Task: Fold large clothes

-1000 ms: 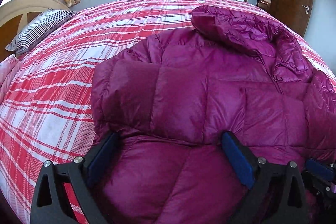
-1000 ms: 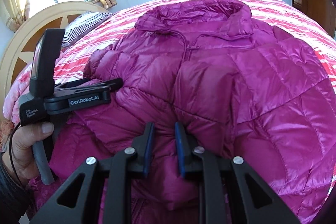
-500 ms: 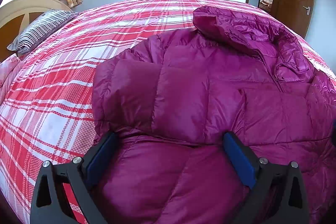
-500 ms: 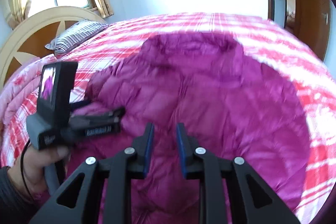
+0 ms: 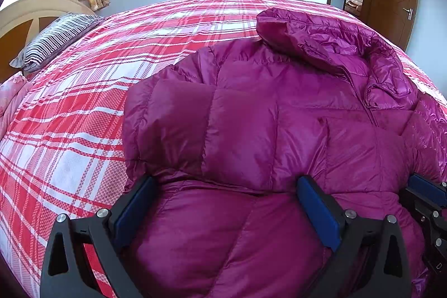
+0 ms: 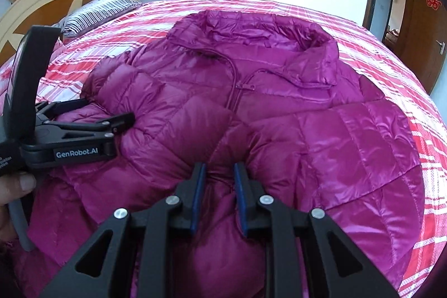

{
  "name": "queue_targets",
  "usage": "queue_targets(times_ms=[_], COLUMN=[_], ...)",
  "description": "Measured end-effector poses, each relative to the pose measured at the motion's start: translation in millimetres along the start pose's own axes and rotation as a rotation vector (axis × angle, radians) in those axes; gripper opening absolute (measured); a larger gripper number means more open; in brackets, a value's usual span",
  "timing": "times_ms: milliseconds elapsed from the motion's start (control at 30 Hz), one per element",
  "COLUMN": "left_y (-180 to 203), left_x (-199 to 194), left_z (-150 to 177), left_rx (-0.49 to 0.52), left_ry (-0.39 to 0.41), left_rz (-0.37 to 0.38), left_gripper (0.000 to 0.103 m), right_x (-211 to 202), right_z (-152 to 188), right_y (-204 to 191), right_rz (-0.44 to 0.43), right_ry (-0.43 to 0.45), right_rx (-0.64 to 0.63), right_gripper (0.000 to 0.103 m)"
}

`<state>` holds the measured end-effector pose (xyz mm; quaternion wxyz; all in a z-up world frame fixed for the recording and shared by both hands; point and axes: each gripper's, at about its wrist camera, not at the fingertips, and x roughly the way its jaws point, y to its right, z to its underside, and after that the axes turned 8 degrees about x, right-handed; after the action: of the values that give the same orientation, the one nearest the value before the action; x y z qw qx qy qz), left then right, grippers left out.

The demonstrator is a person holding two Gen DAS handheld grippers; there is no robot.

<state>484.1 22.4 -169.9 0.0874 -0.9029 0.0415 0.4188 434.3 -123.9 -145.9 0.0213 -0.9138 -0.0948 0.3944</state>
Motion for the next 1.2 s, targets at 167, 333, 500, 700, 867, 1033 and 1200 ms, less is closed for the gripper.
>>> queue_targets(times_ms=[167,333,500,700,867,1033,1200], left_y=[0.7,2.3,3.8,16.6,48.5,35.8,39.3], left_x=[-0.5,-1.1,-25.3,-73.6,-40.4,-3.7,0.5], left_z=[-0.1,-1.3,-5.8,-30.9,-32.6,-17.5,-15.2], left_rx=[0.003,0.01,0.006,0.008,0.118,0.07,0.072], left_ry=[0.0,-0.005,0.059,0.207,0.114,0.009,0.004], left_rz=[-0.006,-0.017,-0.075,0.002,0.016,0.071,0.061], left_gripper=[0.101,0.102,0.101,0.101,0.101,0.101,0.102], right_x=[0.1,0.3,0.2,0.2,-0.6,-1.2,-1.1], right_z=[2.2,3.6,3.6,3.4,4.0,4.6,4.6], right_y=[-3.9,-4.9,-3.5,-1.8,-0.5,0.8,0.9], right_rz=[0.018,0.019,0.014,0.0,-0.011,-0.022,-0.023], right_ry=[0.003,0.008,0.011,0.014,0.016,0.016,0.016], right_rx=[-0.015,-0.016,-0.011,0.003,0.011,0.019,0.019], right_gripper=[0.023,0.023,0.023,0.023,0.023,0.023,0.023])
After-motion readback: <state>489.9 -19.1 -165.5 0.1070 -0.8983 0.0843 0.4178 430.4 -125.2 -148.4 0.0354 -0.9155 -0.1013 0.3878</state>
